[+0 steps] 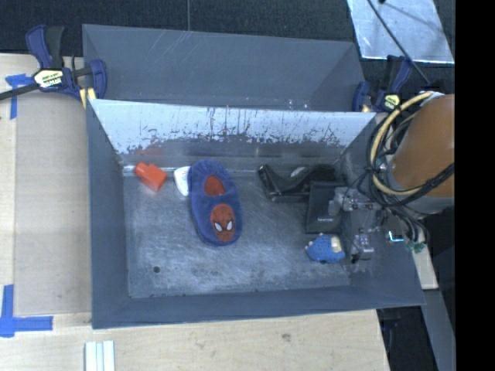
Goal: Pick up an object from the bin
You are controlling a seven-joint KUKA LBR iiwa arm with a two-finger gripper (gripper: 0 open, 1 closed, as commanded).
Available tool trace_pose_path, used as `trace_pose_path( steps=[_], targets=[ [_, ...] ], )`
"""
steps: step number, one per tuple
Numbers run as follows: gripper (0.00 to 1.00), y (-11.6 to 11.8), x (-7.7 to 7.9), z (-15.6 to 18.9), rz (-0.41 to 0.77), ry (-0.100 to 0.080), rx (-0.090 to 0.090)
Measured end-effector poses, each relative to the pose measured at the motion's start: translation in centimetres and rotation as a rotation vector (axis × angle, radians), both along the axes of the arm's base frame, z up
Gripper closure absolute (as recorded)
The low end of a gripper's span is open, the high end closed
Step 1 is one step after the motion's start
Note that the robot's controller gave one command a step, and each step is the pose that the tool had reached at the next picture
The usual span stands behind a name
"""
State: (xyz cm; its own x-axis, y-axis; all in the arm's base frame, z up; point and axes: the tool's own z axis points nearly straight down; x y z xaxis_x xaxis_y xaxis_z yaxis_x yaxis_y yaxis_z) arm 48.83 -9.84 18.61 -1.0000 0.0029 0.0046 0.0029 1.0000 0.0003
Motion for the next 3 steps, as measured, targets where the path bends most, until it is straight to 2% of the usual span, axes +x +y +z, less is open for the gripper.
trace_pose_path(
  steps=[1, 2, 3],
  targets=[
    [0.00, -2.2, 2.8, -11.2, 0.295, -0.002, 0.001],
    [1.00, -2.2, 3.0, -10.9, 0.297, -0.007, 0.000],
    [1.00, -3.0, 5.6, 3.2, 0.303, -0.017, -0.004]
  ],
)
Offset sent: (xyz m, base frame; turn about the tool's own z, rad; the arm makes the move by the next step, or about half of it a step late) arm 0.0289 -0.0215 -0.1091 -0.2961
